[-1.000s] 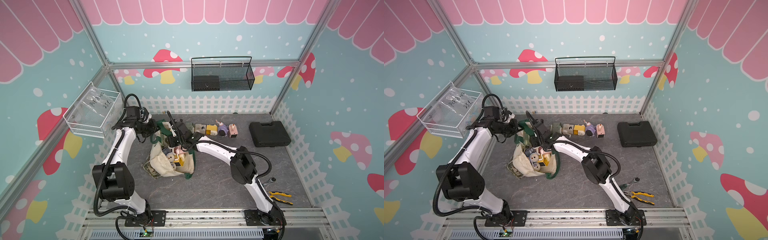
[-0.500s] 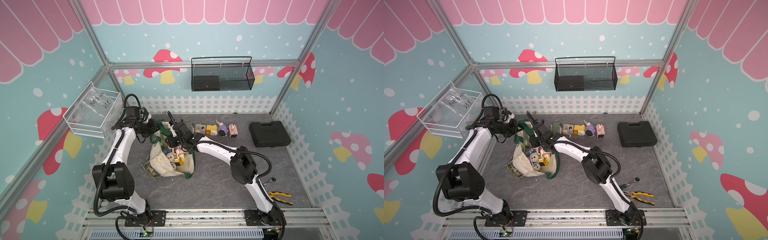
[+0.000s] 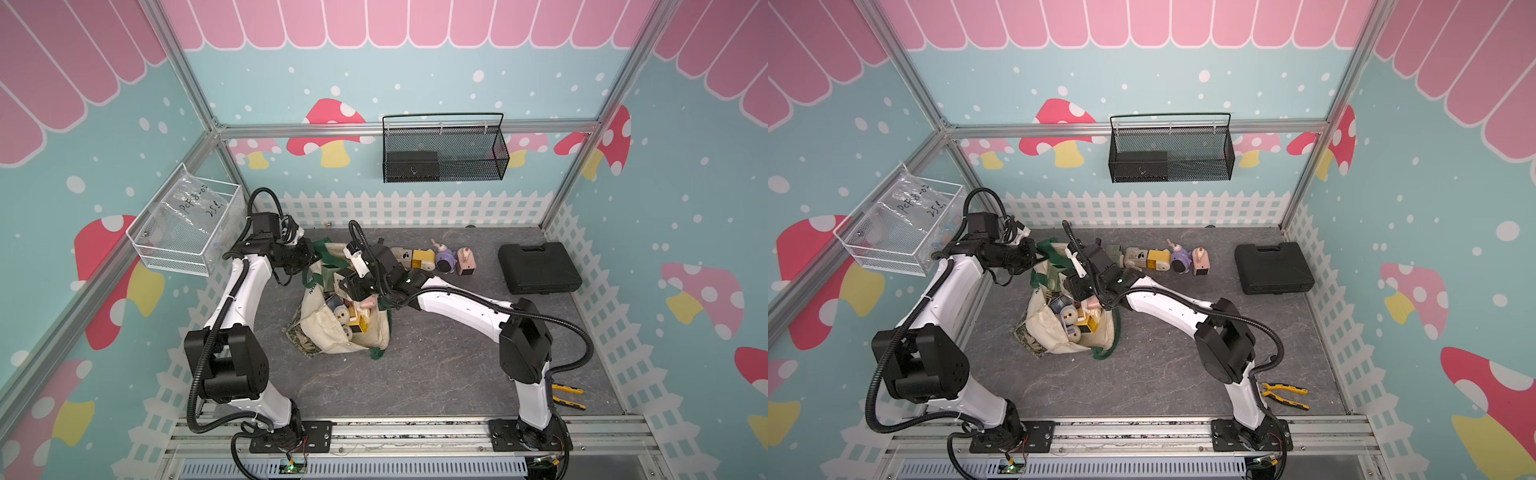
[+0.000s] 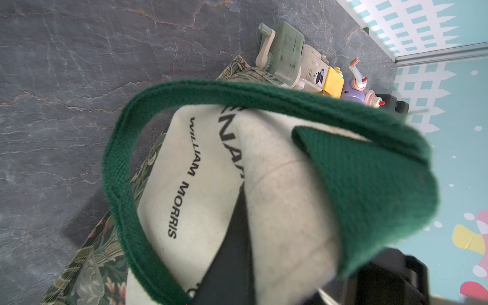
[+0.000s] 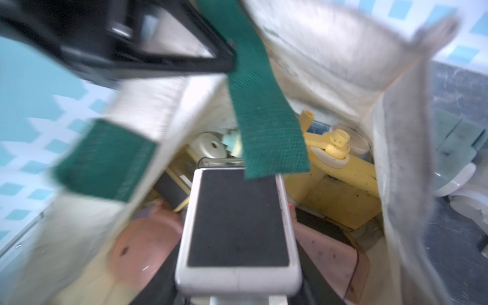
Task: Take out the pencil sharpeners from the tote bags
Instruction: Pick up the pencil sharpener from the canvas bag.
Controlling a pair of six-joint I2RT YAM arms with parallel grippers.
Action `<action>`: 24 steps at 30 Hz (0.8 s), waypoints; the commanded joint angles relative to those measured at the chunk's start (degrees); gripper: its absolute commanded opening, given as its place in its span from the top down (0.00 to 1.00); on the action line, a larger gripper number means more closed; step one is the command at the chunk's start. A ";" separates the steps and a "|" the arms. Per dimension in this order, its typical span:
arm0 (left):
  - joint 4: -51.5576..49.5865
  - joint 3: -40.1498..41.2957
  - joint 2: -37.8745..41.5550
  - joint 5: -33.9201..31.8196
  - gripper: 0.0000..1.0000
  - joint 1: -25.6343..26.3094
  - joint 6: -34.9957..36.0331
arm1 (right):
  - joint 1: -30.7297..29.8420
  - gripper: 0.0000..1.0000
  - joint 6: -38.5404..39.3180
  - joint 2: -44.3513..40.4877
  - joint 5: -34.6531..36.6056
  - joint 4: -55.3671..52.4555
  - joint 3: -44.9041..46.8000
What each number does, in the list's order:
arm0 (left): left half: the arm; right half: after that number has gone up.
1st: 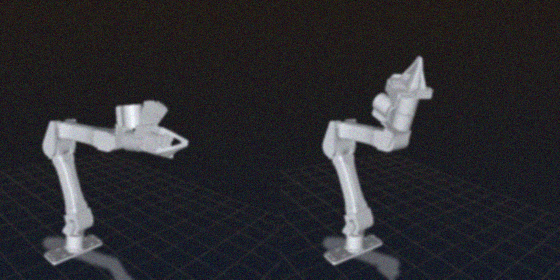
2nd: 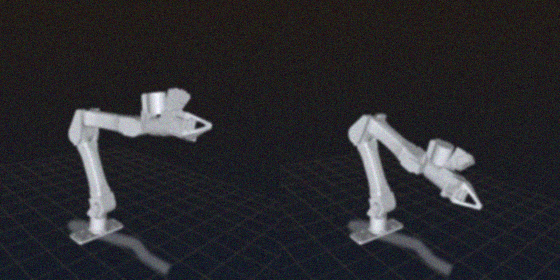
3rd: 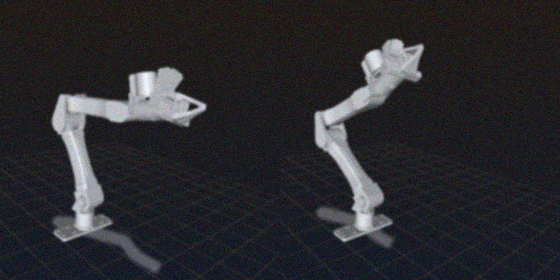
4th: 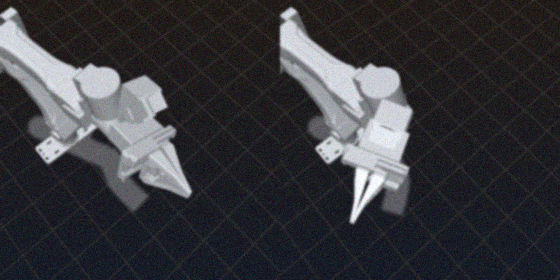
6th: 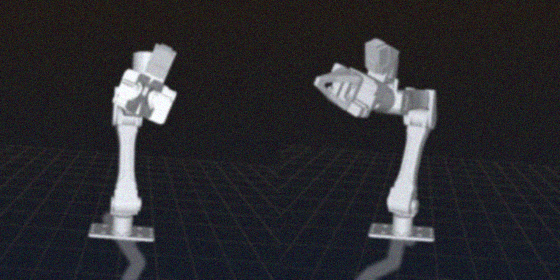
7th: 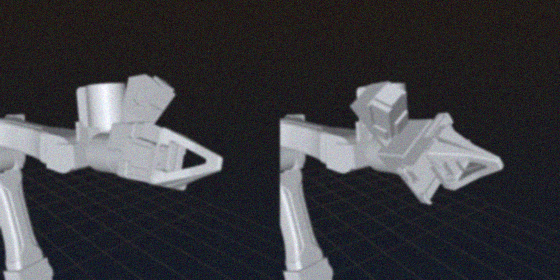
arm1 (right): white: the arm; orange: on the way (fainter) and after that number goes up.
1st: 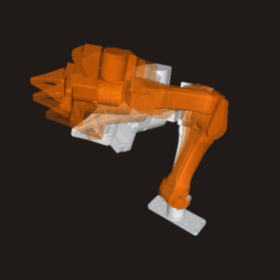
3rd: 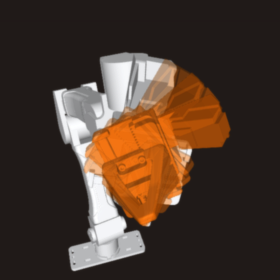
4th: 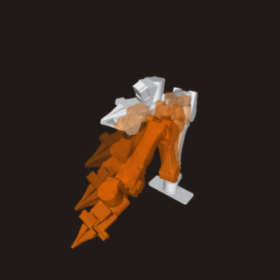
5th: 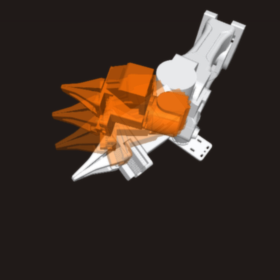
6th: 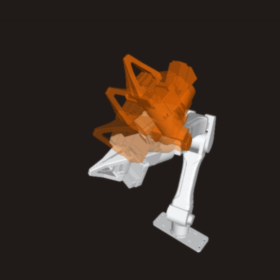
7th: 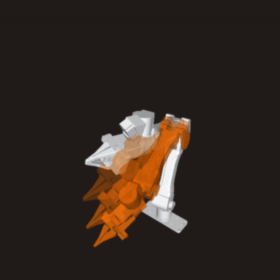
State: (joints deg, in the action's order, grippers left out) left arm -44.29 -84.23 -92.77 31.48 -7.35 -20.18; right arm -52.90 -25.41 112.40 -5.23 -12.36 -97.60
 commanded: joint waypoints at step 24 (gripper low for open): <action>3.86 -1.01 1.89 2.90 1.00 0.51 0.14 | 18.46 0.64 4.09 -33.22 -6.87 4.03 29.17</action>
State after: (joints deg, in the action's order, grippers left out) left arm -44.31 -84.23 -92.77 31.48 -7.35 -20.18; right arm -37.26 -22.37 81.56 -11.53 -8.60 -71.66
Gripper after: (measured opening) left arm 0.045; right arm 0.504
